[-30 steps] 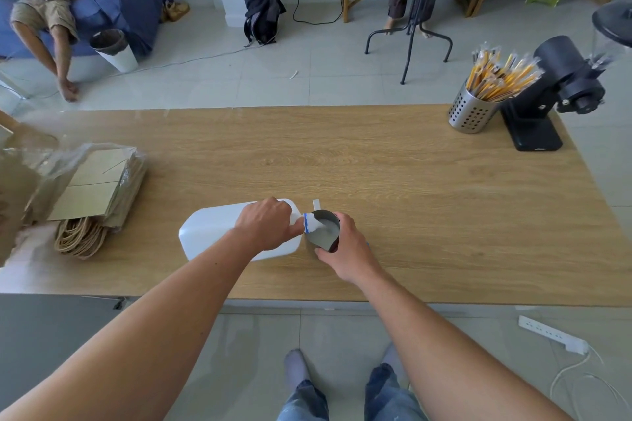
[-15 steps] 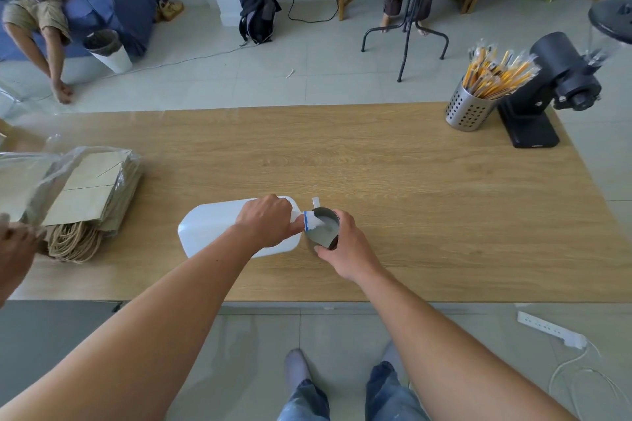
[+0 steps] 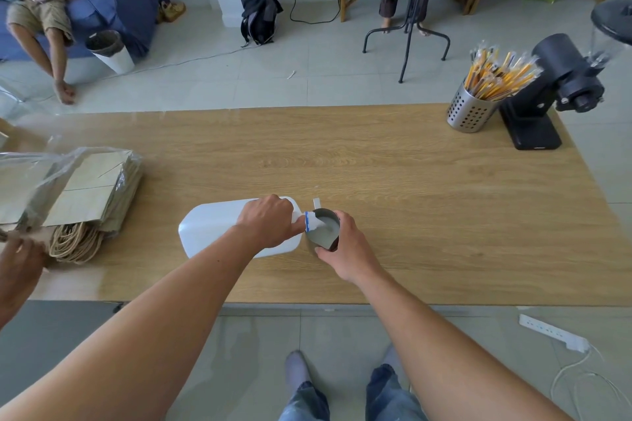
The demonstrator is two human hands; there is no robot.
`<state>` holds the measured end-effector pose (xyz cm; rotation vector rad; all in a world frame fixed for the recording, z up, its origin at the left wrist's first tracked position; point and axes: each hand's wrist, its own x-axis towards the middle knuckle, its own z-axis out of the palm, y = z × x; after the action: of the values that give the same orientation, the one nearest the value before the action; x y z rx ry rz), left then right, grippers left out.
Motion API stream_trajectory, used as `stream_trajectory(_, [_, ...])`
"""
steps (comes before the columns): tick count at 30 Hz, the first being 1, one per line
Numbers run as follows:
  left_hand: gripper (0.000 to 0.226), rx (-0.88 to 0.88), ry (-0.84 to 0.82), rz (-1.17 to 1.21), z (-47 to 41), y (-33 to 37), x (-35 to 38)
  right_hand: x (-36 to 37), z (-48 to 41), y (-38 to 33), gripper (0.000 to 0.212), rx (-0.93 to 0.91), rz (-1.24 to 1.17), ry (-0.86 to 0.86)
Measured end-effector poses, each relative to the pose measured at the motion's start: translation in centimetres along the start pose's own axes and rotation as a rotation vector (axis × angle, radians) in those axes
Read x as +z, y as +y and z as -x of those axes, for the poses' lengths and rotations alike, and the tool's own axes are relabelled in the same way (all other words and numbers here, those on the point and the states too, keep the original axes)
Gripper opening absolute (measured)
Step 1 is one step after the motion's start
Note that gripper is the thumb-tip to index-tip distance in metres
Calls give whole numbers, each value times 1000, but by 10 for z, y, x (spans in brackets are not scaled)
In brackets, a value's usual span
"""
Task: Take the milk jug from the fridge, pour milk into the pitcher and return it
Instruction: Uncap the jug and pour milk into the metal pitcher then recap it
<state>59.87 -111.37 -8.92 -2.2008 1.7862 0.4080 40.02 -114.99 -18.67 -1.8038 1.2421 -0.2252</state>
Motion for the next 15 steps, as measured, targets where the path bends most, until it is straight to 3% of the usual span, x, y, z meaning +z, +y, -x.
stream_trajectory(15, [61,-22,7,-34,-1,7,-1,1,2,-4,87,12,-14,23])
